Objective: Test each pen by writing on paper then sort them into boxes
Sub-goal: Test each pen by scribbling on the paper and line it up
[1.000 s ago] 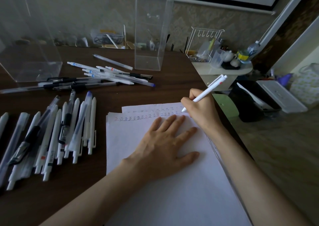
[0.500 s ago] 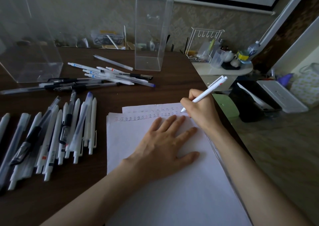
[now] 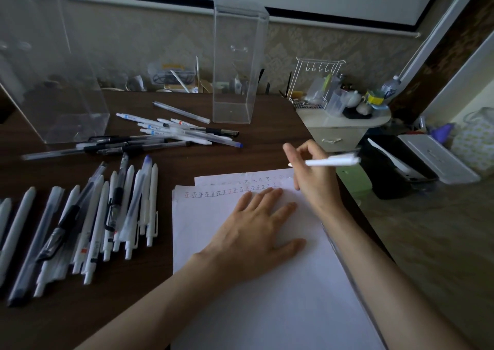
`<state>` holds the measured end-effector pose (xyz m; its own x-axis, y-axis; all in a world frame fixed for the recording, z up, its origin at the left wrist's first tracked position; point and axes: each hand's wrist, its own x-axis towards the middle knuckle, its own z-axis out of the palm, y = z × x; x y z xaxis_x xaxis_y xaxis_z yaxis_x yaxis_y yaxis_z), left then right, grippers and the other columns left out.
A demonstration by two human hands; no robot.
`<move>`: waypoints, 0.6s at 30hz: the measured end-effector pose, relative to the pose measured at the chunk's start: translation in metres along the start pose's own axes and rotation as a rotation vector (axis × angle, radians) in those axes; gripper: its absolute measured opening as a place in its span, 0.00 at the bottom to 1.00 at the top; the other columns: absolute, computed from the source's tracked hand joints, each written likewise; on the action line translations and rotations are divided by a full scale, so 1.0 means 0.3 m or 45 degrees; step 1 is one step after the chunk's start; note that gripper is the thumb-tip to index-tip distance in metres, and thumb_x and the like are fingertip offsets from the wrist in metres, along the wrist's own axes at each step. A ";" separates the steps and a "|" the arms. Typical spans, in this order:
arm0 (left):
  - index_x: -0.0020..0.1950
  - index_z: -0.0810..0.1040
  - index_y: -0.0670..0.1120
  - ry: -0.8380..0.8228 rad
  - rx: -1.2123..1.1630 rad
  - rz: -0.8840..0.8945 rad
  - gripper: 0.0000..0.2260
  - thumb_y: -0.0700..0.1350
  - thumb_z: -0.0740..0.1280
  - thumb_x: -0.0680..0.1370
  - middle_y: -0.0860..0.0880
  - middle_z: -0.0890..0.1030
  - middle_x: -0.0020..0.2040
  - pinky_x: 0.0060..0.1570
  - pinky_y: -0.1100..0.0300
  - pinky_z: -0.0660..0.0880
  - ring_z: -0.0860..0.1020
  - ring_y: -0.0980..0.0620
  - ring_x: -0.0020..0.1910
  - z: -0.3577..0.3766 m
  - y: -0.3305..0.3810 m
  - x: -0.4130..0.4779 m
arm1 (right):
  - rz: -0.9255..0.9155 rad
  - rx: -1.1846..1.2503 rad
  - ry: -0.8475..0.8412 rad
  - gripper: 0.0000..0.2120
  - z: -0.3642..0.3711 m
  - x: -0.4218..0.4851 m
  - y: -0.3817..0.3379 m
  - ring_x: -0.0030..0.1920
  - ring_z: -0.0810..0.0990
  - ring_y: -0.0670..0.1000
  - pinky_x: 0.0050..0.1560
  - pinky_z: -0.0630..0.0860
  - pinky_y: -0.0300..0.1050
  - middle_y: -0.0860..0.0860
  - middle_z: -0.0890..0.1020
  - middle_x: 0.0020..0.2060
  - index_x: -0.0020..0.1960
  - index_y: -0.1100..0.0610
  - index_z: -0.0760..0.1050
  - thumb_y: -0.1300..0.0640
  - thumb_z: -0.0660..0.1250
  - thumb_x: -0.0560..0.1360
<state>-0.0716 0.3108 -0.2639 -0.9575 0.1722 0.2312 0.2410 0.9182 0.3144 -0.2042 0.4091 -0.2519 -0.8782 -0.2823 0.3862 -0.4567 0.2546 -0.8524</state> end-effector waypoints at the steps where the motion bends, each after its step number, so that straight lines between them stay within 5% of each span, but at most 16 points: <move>1: 0.69 0.68 0.45 0.087 -0.091 -0.025 0.29 0.64 0.53 0.75 0.44 0.69 0.67 0.65 0.59 0.56 0.66 0.46 0.66 -0.004 -0.001 0.001 | -0.013 -0.029 -0.025 0.15 0.000 -0.001 -0.001 0.20 0.68 0.47 0.26 0.66 0.39 0.49 0.70 0.19 0.36 0.59 0.68 0.52 0.68 0.75; 4: 0.67 0.65 0.46 0.189 -0.483 -0.232 0.28 0.60 0.65 0.73 0.50 0.71 0.60 0.57 0.66 0.63 0.69 0.54 0.59 -0.039 -0.002 0.001 | -0.048 -0.120 -0.191 0.04 0.002 0.000 0.007 0.35 0.78 0.45 0.35 0.72 0.38 0.49 0.80 0.34 0.45 0.53 0.76 0.59 0.70 0.73; 7: 0.71 0.59 0.54 0.157 -0.656 -0.267 0.32 0.55 0.71 0.72 0.52 0.73 0.58 0.51 0.67 0.66 0.70 0.56 0.54 -0.063 -0.006 -0.001 | -0.030 -0.039 -0.348 0.17 -0.007 -0.006 -0.017 0.46 0.79 0.42 0.44 0.73 0.37 0.49 0.82 0.44 0.56 0.52 0.77 0.69 0.61 0.73; 13: 0.67 0.72 0.50 0.197 -0.488 -0.110 0.23 0.51 0.71 0.73 0.49 0.77 0.56 0.50 0.64 0.68 0.73 0.53 0.54 -0.057 -0.003 -0.007 | 0.030 0.150 -0.556 0.14 -0.018 -0.018 -0.044 0.47 0.81 0.44 0.48 0.75 0.35 0.51 0.84 0.42 0.55 0.53 0.78 0.50 0.63 0.73; 18: 0.62 0.74 0.50 0.120 -0.567 -0.149 0.19 0.48 0.72 0.72 0.53 0.76 0.52 0.47 0.73 0.67 0.72 0.60 0.48 -0.060 -0.009 -0.006 | -0.037 0.092 -0.532 0.09 -0.013 -0.019 -0.031 0.51 0.80 0.45 0.49 0.71 0.33 0.46 0.83 0.46 0.51 0.47 0.78 0.50 0.68 0.71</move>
<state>-0.0676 0.3016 -0.2487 -0.9688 0.0246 0.2466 0.1962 0.6838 0.7028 -0.1955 0.4119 -0.2448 -0.7253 -0.6426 0.2471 -0.4562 0.1798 -0.8715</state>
